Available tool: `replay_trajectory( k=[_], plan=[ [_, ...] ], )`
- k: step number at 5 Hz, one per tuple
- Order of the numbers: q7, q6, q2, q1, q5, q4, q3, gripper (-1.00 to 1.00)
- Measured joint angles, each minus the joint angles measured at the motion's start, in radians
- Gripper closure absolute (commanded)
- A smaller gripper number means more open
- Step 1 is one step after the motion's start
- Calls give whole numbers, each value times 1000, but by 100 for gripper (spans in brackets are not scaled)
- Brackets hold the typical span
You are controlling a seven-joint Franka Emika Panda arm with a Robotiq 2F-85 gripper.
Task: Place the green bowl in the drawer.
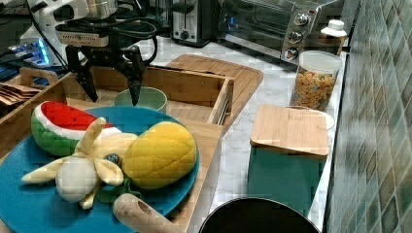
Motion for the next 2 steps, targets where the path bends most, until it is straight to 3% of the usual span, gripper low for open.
replay_trajectory(
  k=[2],
  plan=[
    [0,5,-1,1,0,-6,0,-100]
  ],
)
